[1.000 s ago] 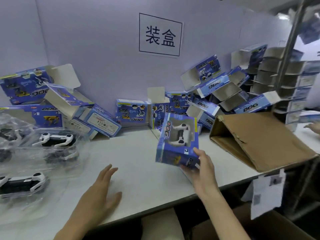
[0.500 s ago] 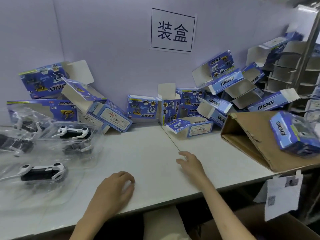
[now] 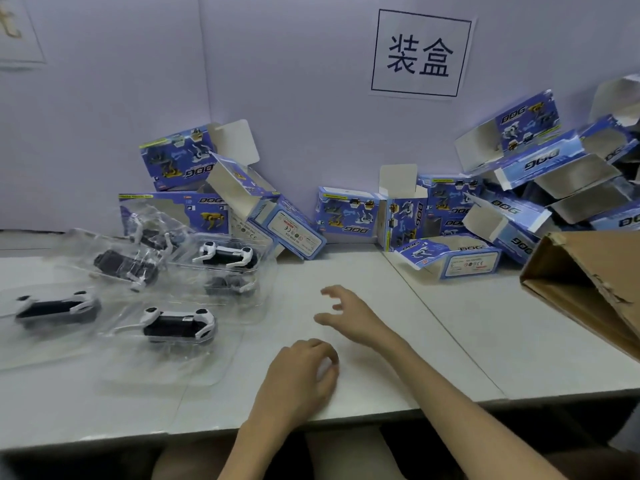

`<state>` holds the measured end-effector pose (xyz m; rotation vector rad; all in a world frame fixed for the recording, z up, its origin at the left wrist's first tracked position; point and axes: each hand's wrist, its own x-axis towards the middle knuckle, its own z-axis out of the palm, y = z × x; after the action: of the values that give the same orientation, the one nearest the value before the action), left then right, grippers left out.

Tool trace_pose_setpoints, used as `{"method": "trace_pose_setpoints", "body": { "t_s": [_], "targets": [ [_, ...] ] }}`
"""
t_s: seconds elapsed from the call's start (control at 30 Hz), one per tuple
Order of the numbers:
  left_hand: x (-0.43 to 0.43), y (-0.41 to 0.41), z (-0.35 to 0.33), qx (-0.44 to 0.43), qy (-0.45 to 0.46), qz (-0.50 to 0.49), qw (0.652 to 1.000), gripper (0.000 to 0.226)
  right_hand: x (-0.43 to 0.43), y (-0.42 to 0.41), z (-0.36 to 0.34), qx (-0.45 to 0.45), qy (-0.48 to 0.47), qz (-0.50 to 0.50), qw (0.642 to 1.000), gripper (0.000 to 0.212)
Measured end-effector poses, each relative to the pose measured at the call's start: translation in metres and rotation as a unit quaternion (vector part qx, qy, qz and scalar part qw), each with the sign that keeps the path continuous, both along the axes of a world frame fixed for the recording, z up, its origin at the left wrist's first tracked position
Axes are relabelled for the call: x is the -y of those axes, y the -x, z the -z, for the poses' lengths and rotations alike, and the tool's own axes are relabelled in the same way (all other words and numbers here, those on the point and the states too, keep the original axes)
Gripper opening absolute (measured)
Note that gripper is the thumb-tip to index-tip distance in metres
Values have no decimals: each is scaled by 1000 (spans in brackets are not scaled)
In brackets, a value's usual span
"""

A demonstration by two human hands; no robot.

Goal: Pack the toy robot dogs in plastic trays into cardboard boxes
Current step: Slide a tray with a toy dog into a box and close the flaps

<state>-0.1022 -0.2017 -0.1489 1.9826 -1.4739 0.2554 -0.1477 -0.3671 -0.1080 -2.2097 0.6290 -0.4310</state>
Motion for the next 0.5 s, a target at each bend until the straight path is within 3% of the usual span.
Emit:
{"method": "trace_pose_setpoints", "body": {
  "t_s": [0.1, 0.2, 0.33, 0.4, 0.5],
  "targets": [
    [1, -3, 2, -1, 1, 7, 1000, 19, 35, -15, -6, -74, 176, 75, 979, 74],
    [0, -4, 4, -3, 11, 7, 1000, 16, 96, -4, -12, -158, 274, 198, 928, 86],
    [2, -4, 5, -8, 18, 29, 999, 18, 173, 28, -14, -206, 313, 340, 862, 102],
    [3, -3, -3, 17, -12, 43, 999, 13, 198, 41, -12, -227, 325, 352, 847, 100],
    [9, -4, -9, 23, 2, 61, 998, 39, 222, 48, -7, -254, 373, 331, 829, 89]
  ]
}}
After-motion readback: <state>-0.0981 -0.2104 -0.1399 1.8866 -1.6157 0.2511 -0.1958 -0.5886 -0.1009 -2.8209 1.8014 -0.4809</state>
